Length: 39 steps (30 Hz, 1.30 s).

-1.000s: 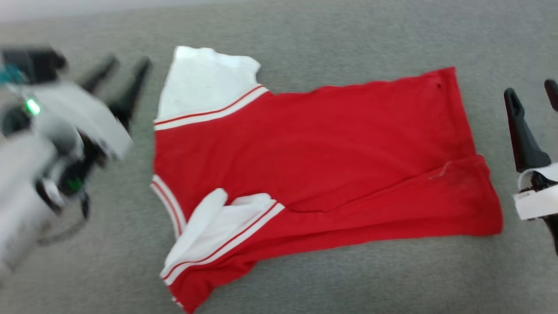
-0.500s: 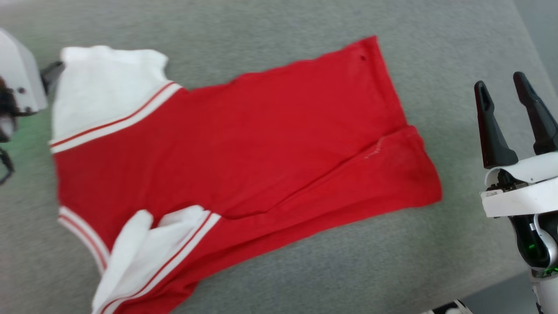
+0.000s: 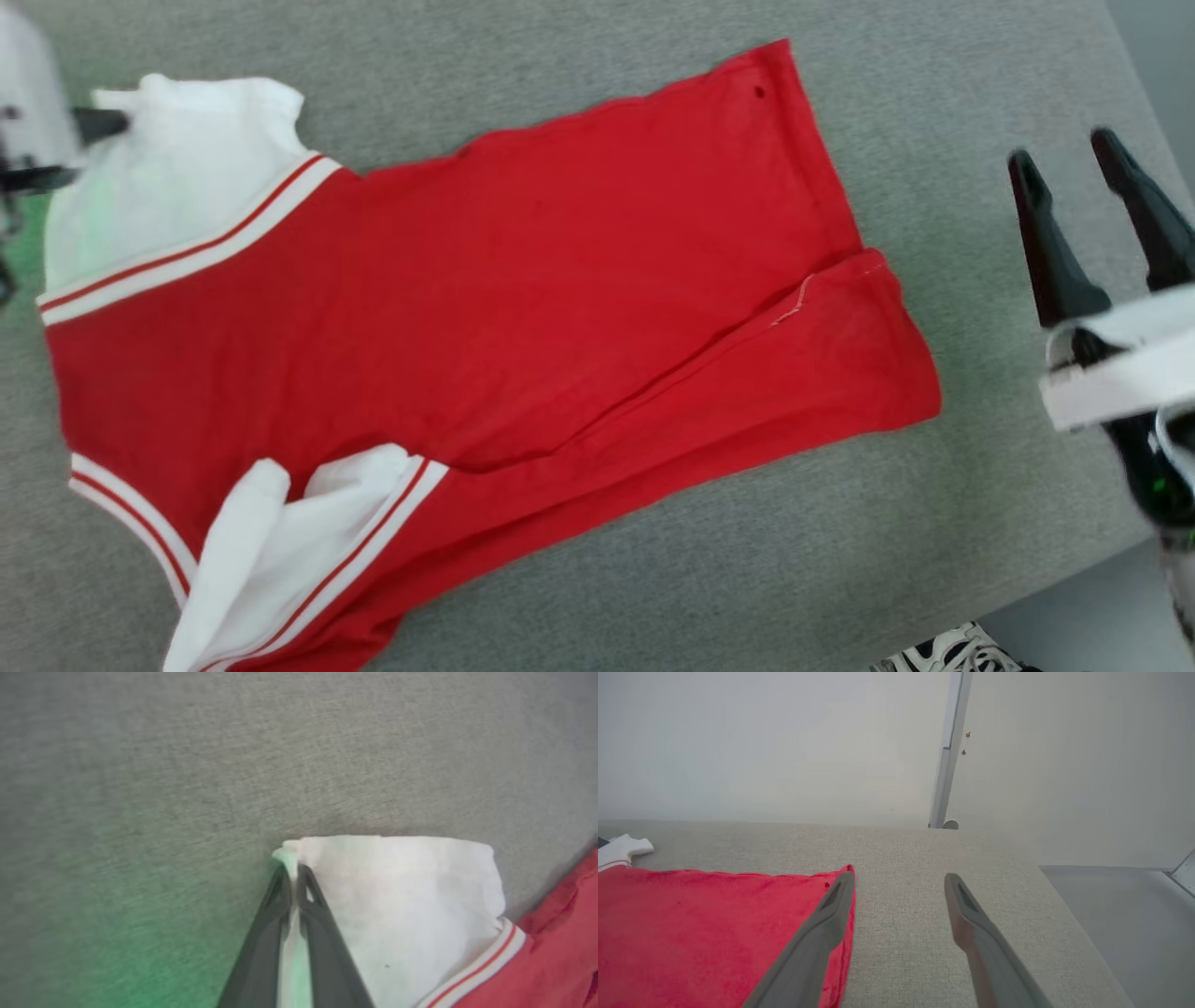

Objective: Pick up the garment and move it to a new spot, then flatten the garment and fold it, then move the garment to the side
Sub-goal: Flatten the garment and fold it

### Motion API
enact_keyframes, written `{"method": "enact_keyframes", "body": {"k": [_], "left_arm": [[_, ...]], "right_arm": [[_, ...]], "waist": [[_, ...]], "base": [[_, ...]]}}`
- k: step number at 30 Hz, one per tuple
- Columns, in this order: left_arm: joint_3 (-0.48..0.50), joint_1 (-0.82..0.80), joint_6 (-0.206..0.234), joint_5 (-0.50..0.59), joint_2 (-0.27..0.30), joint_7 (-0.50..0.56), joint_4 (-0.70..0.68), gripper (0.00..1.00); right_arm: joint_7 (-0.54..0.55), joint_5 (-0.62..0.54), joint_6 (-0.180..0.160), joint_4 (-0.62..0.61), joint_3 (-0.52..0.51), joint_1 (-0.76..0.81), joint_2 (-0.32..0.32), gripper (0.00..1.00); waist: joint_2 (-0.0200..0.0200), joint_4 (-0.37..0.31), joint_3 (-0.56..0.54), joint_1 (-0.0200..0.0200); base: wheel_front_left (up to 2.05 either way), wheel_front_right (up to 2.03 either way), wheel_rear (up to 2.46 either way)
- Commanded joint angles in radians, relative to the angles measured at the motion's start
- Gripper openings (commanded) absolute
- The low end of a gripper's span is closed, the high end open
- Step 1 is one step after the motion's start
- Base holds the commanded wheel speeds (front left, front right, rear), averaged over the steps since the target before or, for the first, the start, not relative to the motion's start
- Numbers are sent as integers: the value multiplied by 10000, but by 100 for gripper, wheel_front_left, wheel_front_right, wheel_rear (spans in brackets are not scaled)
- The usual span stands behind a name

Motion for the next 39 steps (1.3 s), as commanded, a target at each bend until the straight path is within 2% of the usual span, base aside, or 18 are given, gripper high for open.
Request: {"method": "enact_keyframes", "body": {"k": [1,4,8,12,13,19,25,26,28,33,39], "left_arm": [[-267,597,-172,-57,-527,182,-158,0],[-274,446,-297,84,-672,-6,-256,0],[-287,250,-474,229,-1005,-307,-363,0],[-389,121,-655,435,-1268,-524,-486,0],[-389,121,-655,435,-1268,-524,-486,0],[-435,70,-824,522,-1638,-790,-671,0],[-487,175,-876,509,-1870,-1120,-904,0],[-493,207,-878,489,-1909,-1149,-957,0],[-477,232,-885,426,-1980,-1305,-1197,0],[-412,267,-890,398,-1955,-2020,-2063,0],[-317,850,-892,109,-1198,-3068,-3953,0]], "right_arm": [[419,161,-16,178,302,-598,-225,100],[1261,433,-18,680,866,-1577,-500,100],[2737,549,-16,1983,1821,-3131,-984,100],[4255,1215,-18,3321,2728,-4598,-1041,100],[4255,1215,-18,3321,2728,-4598,-1041,100],[6670,2249,-16,4708,4121,-6063,-1196,100],[7320,2668,-16,5304,4741,-6552,-1385,100],[7347,2707,-16,5351,4846,-6564,-1404,54],[7267,2859,-16,5427,4953,-6598,-1493,0],[6608,3180,-16,5263,5047,-6426,-1961,0],[5750,3451,-16,4261,5183,-5633,-2809,0]], "waist": [[0,259,81,0],[0,530,175,0],[0,1033,330,0],[0,1531,448,0],[0,1531,448,0],[0,2134,552,0],[0,2453,559,0],[0,2487,538,0],[0,2568,485,0],[0,2858,77,0],[0,3241,-879,0]], "base": [[0,0,0],[0,0,0],[0,0,0],[0,0,0],[0,0,0],[0,0,0],[0,0,0],[0,0,0],[0,0,0],[0,0,0],[0,0,0]]}}
